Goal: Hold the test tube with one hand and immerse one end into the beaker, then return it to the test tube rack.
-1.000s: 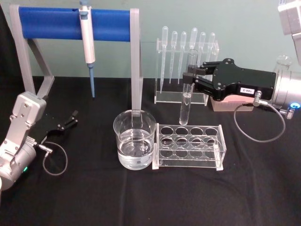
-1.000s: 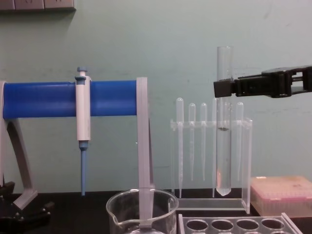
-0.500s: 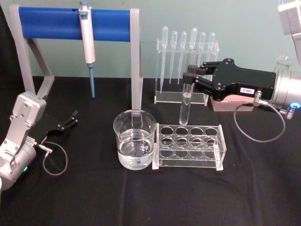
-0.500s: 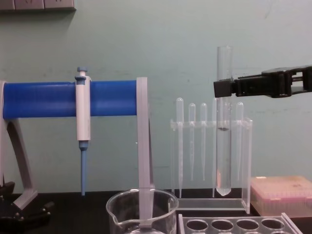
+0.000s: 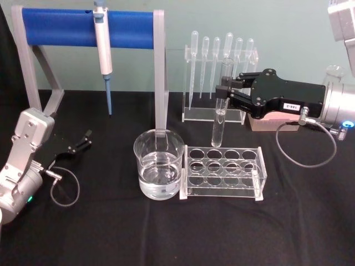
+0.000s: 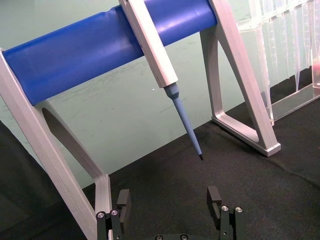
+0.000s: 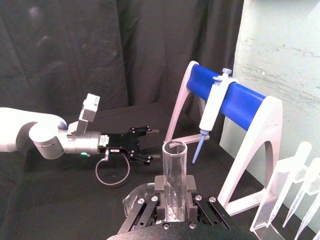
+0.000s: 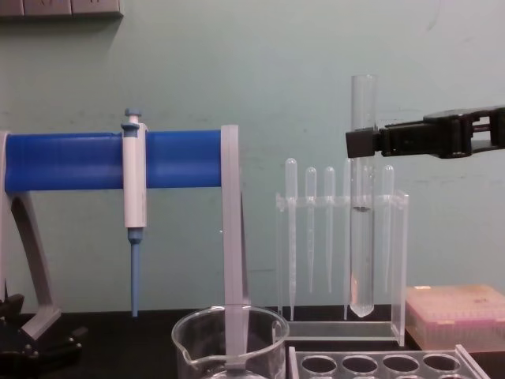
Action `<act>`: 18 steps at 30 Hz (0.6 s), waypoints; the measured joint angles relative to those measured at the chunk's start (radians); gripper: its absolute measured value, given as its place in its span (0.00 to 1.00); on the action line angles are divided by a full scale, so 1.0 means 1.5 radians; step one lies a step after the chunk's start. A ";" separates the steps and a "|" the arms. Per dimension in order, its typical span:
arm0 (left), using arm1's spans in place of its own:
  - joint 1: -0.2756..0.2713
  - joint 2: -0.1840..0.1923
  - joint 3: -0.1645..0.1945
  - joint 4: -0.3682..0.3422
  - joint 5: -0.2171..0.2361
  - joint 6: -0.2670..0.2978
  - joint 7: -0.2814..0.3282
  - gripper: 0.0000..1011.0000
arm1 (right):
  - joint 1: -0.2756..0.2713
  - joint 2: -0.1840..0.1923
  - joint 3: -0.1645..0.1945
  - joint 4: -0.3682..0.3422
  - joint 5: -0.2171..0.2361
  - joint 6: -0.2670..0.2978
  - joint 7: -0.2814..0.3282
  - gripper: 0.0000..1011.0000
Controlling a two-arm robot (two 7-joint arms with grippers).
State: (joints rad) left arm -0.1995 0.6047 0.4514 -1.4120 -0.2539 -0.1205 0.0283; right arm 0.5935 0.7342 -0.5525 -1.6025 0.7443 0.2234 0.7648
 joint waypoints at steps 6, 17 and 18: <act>0.000 0.000 0.000 0.000 0.000 0.000 0.000 0.99 | 0.000 0.000 0.000 0.000 0.000 0.000 0.000 0.23; 0.000 0.000 0.000 0.000 0.000 0.000 0.000 0.99 | 0.000 0.000 0.000 0.000 0.000 0.000 0.000 0.23; 0.000 0.000 0.000 0.000 0.000 0.000 0.000 0.99 | 0.000 0.000 0.000 0.000 0.000 0.000 0.000 0.23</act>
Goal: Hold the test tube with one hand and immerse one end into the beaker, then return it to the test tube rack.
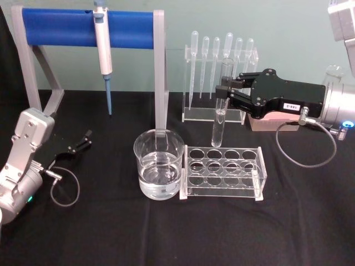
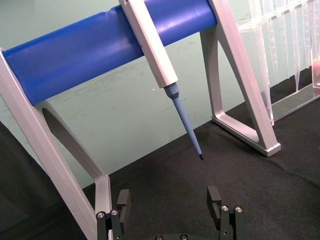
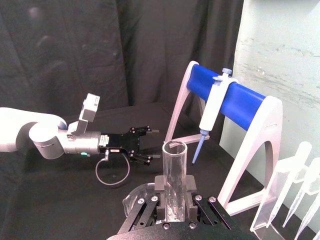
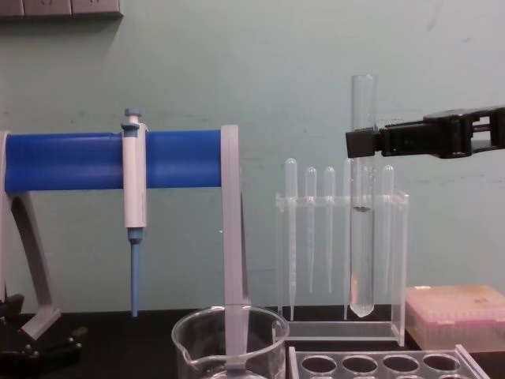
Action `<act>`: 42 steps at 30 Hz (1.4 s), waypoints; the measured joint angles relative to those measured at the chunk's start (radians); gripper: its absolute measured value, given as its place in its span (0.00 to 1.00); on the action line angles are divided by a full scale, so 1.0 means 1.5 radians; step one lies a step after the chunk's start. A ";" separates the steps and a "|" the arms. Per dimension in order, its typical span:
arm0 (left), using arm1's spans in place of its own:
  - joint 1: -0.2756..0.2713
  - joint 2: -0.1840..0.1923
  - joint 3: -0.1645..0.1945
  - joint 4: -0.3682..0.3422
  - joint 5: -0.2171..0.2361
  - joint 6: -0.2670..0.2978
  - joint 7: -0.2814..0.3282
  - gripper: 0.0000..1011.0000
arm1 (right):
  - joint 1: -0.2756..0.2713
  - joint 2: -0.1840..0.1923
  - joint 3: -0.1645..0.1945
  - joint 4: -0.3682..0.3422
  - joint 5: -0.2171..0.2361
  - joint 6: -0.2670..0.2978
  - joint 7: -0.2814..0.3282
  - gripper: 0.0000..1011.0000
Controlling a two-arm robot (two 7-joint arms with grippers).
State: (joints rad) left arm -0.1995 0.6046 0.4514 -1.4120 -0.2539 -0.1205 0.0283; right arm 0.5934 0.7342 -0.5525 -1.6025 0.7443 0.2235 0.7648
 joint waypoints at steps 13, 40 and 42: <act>0.000 0.000 0.000 0.000 0.000 0.000 0.000 0.99 | 0.000 0.000 0.000 0.000 0.000 0.000 0.000 0.23; 0.000 0.000 0.000 0.000 0.000 0.000 0.000 0.99 | 0.000 0.000 0.000 0.000 0.000 0.000 0.000 0.23; 0.000 0.000 0.000 0.000 0.000 0.000 0.000 0.99 | 0.000 0.000 0.000 0.000 0.000 0.000 0.000 0.23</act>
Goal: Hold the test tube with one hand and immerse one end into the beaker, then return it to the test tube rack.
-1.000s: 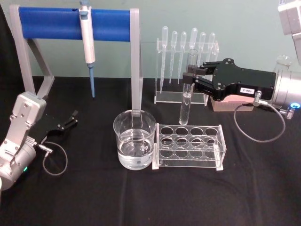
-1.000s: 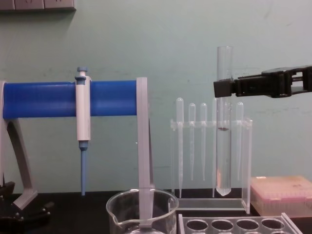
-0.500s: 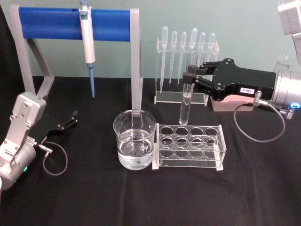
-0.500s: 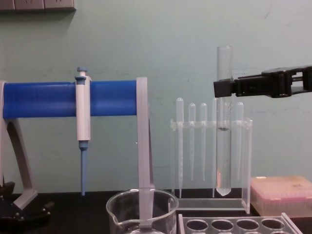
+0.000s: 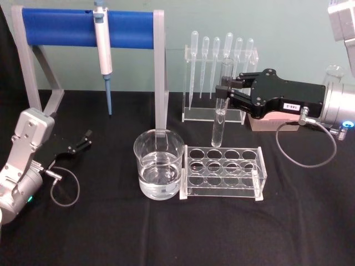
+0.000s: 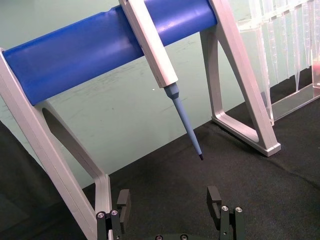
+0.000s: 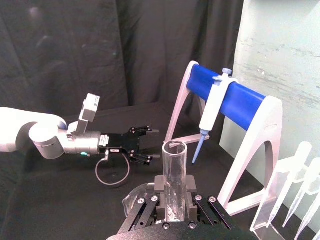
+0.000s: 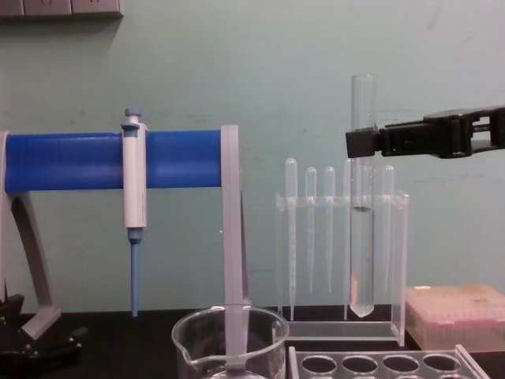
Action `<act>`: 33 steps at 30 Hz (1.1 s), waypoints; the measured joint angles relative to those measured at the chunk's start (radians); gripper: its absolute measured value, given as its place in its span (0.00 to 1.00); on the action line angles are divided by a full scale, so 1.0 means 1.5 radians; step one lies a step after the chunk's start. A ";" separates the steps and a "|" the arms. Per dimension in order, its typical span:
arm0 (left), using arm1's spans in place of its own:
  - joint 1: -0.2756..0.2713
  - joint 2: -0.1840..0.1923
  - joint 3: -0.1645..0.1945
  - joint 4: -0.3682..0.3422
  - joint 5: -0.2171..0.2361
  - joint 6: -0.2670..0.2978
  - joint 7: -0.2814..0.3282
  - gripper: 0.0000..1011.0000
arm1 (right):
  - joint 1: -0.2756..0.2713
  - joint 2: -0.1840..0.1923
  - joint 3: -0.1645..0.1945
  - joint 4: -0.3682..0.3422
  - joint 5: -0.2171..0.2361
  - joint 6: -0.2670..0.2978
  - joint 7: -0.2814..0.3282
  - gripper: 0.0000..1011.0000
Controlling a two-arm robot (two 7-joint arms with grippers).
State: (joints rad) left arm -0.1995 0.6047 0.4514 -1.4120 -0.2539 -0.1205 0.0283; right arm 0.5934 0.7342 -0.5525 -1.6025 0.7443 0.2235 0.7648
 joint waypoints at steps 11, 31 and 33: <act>0.000 0.000 0.000 0.000 0.000 0.000 0.000 0.99 | 0.000 0.000 0.000 0.000 0.000 0.000 0.000 0.23; 0.000 0.000 0.000 0.000 0.000 0.000 0.000 0.99 | 0.000 0.000 0.000 0.000 0.000 0.000 0.000 0.23; 0.000 0.000 0.000 0.000 0.000 0.000 0.000 0.99 | 0.000 0.000 0.000 0.000 0.000 0.000 0.000 0.23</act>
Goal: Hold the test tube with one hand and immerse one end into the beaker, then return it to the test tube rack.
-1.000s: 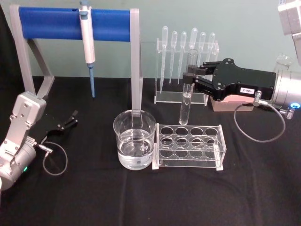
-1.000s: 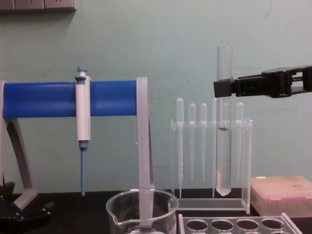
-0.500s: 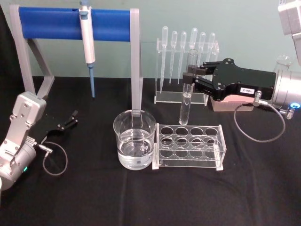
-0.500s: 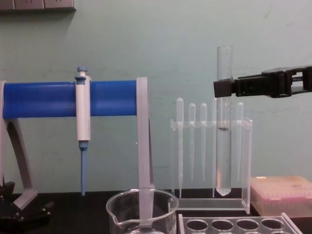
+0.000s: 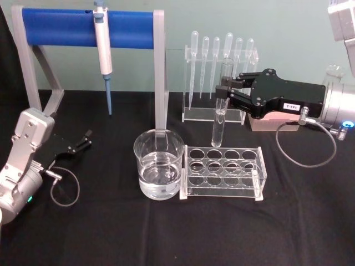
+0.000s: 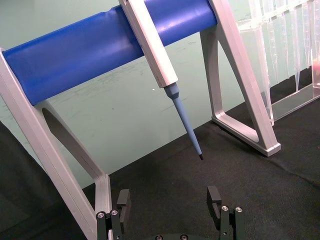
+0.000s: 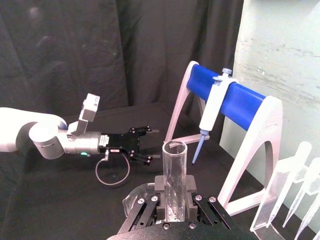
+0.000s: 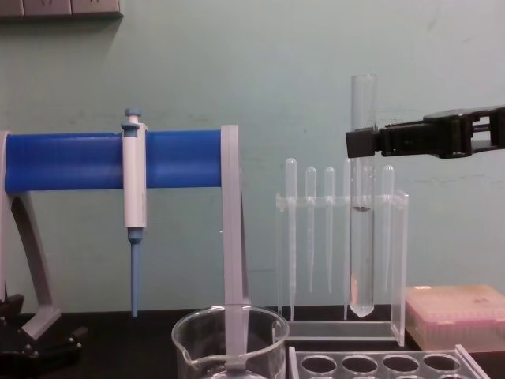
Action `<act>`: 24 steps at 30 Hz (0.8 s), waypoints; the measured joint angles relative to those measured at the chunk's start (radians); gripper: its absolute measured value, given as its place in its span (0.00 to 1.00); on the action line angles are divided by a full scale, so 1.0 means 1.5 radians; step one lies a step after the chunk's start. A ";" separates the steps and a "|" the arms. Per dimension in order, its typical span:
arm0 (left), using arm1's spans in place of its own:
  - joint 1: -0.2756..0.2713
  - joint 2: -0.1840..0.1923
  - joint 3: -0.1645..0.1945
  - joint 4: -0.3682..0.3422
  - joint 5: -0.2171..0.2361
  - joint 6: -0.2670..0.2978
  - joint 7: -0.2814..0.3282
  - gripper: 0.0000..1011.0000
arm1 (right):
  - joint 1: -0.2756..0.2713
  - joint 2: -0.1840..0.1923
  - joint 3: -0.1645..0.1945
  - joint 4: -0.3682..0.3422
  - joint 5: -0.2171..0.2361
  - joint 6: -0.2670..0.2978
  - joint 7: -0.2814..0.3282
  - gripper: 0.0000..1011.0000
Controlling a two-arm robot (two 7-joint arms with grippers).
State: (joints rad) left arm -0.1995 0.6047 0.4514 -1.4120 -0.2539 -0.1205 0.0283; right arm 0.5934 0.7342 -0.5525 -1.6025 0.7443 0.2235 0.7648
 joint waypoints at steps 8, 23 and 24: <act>0.000 0.000 0.000 0.000 0.000 0.000 0.000 0.99 | 0.000 0.000 0.000 0.000 0.000 0.000 0.000 0.23; 0.000 0.000 0.000 0.000 0.000 0.000 0.000 0.99 | 0.000 0.000 0.000 0.000 0.000 0.000 0.000 0.23; 0.000 0.000 0.000 0.000 0.000 0.000 0.000 0.99 | 0.000 0.000 0.000 0.000 0.000 0.000 0.000 0.23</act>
State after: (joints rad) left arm -0.1995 0.6047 0.4514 -1.4120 -0.2539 -0.1205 0.0283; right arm 0.5934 0.7343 -0.5525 -1.6025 0.7443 0.2235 0.7648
